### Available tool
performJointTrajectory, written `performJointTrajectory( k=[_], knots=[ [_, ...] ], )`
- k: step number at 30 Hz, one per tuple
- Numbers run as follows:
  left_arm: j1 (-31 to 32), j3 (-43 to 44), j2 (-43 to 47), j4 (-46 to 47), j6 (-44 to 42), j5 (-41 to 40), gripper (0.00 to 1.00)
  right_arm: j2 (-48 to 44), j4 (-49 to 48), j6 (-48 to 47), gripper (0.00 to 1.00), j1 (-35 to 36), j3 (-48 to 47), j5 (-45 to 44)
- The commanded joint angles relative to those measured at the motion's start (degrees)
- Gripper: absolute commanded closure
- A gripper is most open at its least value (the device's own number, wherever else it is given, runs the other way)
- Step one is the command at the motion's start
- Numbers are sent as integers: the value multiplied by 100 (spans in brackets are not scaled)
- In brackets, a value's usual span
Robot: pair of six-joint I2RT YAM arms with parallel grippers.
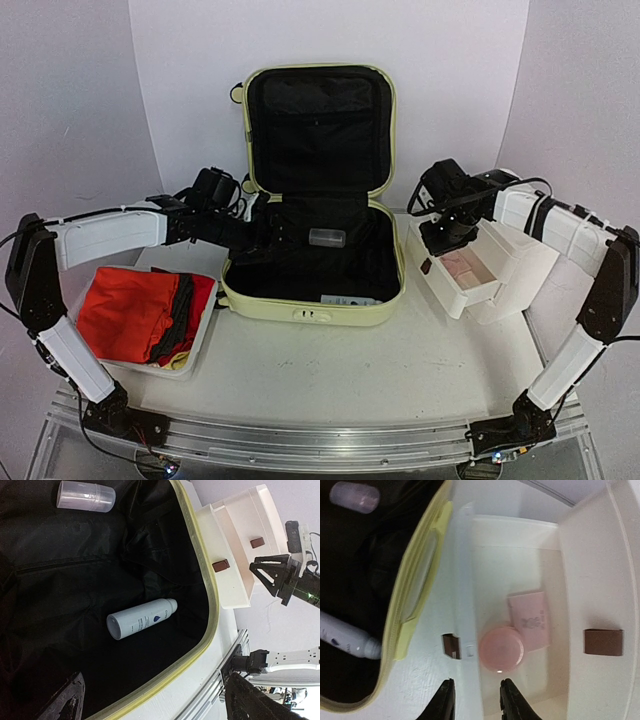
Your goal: Open, take out, and arrange the luggage
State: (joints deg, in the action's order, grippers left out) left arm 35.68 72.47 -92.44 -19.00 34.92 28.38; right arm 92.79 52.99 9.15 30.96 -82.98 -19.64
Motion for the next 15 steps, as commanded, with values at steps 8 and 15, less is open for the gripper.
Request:
performJointTrajectory(
  k=[8, 15],
  knots=[
    [-9, -144, 488, 204, -180, -64, 3, 471, 36, -102, 100, 253, -59, 712],
    [-9, -293, 702, 188, -204, -256, 3, 1131, 125, 127, 100, 122, -355, -962]
  ],
)
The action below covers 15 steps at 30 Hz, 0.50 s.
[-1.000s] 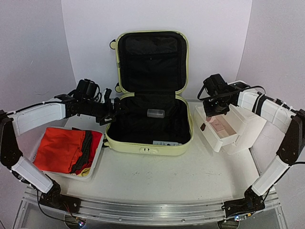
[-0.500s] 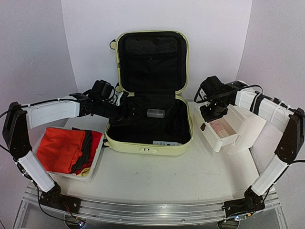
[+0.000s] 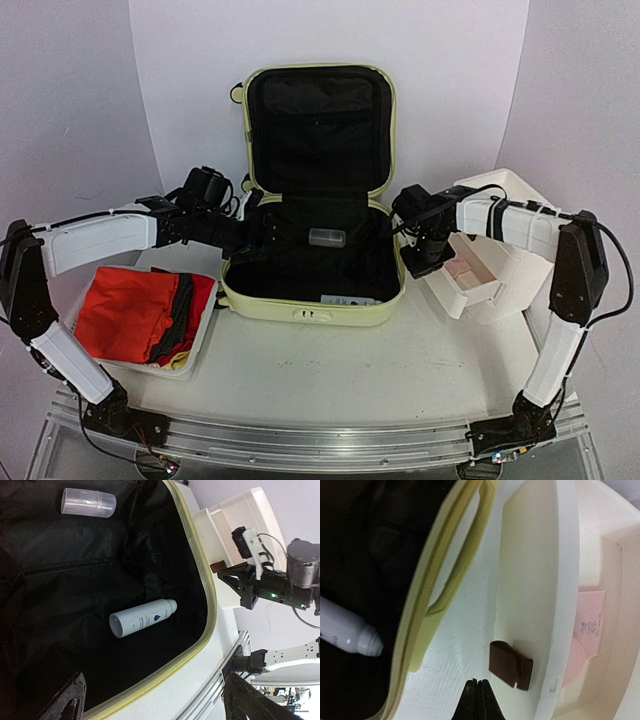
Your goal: Open, take out, and arrange the luggage
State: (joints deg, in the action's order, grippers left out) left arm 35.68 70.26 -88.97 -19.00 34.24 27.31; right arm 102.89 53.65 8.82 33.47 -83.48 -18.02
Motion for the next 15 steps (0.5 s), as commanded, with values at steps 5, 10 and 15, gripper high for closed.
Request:
performJointTrajectory(
  k=[5, 10, 15],
  knots=[
    [-9, -115, 419, 169, -136, -214, 4, 110, 68, 224, 100, -486, -304, -1773],
    [-4, -85, 353, 160, -133, -181, 4, 296, 67, 170, 100, -797, -319, -2127],
    [-9, -49, 323, 160, -137, -156, 4, 488, 58, 166, 95, -992, -370, -2716]
  ],
)
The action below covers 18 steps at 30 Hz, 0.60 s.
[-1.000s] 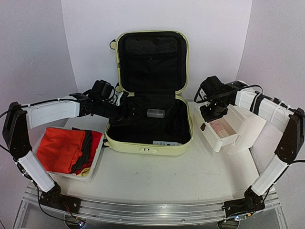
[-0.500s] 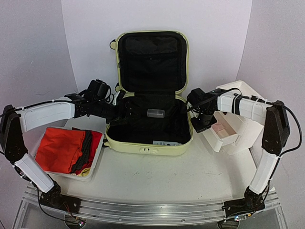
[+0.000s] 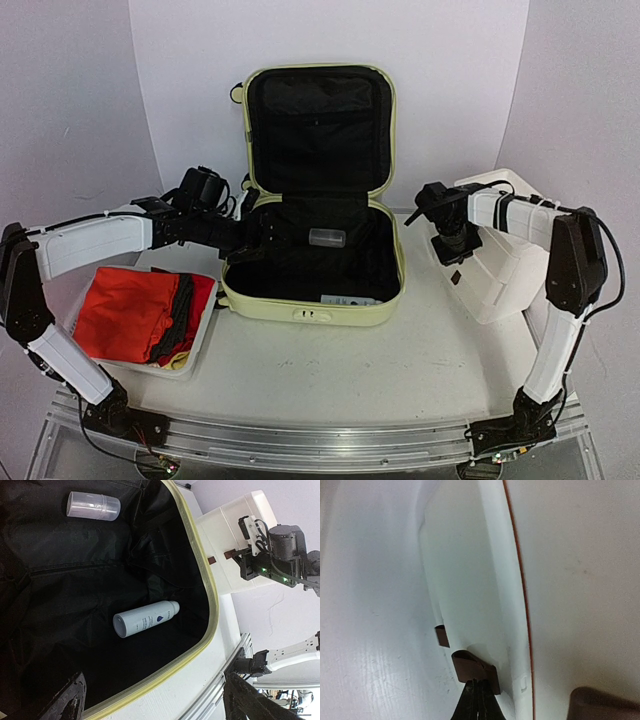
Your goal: Open, take out, and arrange the luggage
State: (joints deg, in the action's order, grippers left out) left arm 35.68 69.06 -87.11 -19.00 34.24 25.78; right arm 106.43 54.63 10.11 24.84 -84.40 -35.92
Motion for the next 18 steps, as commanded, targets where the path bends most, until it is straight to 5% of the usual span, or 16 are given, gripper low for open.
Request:
performJointTrajectory(
  k=[1, 9, 18],
  knots=[
    [-4, 64, 140, 160, -137, -5, 4, 167, -40, 62, 94, -143, -302, -1107],
    [-9, -32, 216, 160, -144, -34, 4, -130, -35, -233, 77, 133, -462, -830],
    [-9, -81, 193, 165, -154, -42, 4, 75, 456, -578, 66, 866, -972, -2279]
  ],
)
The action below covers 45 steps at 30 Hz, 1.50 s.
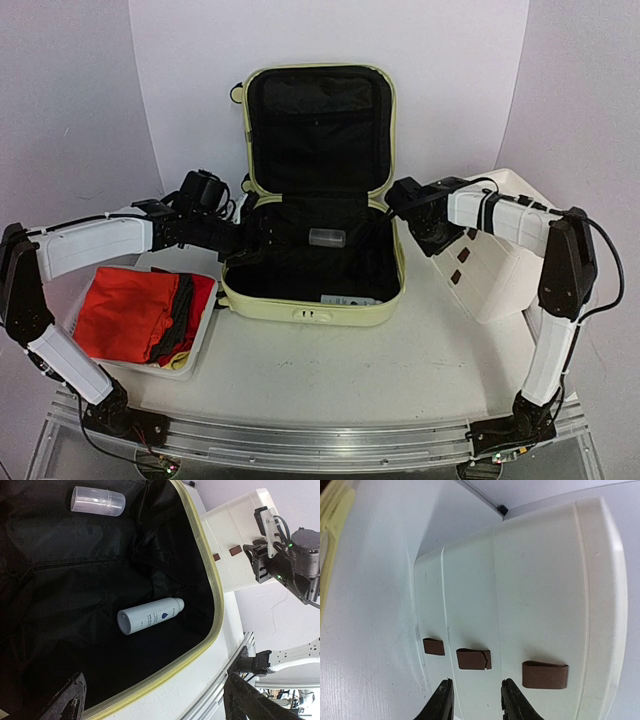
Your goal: Open, take out, and arrange the luggage
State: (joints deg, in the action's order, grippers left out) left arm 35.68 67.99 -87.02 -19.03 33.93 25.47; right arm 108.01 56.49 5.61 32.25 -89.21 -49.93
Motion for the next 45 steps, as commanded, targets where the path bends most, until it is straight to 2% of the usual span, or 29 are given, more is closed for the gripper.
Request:
performJointTrajectory(
  k=[1, 5, 8, 15, 22, 26, 30, 33, 42, 45],
  knots=[
    [-9, 23, 198, 170, -128, -15, 4, -15, 308, -167, 65, 153, -536, -1054],
    [-9, -28, 221, 164, -174, -65, 4, 233, 373, -307, 65, 191, -575, -1993],
    [-8, -62, 212, 163, -178, -60, 4, 378, 413, -332, 63, 186, -558, -2371],
    [-9, -101, 255, 164, -185, -86, 3, 494, 434, -337, 54, 165, -509, -2492],
    [-8, -84, 223, 162, -186, -70, 3, 599, 433, -368, 57, -19, -298, -2557],
    [-9, -90, 230, 162, -177, -77, 3, 549, 442, -370, 51, -52, -108, -2545],
    [-9, -110, 232, 162, -179, -88, 3, 539, 446, -341, 52, -124, -57, -2563],
    [-9, -123, 236, 163, -186, -88, 3, 609, 442, -341, 56, -155, -96, -2635],
    [-9, -195, 308, 163, -227, -132, 3, 550, 659, -83, 77, -165, -92, -2970],
    [-9, -214, 304, 163, -242, -132, 3, 543, 834, 67, 94, -166, -123, -3009]
  ],
)
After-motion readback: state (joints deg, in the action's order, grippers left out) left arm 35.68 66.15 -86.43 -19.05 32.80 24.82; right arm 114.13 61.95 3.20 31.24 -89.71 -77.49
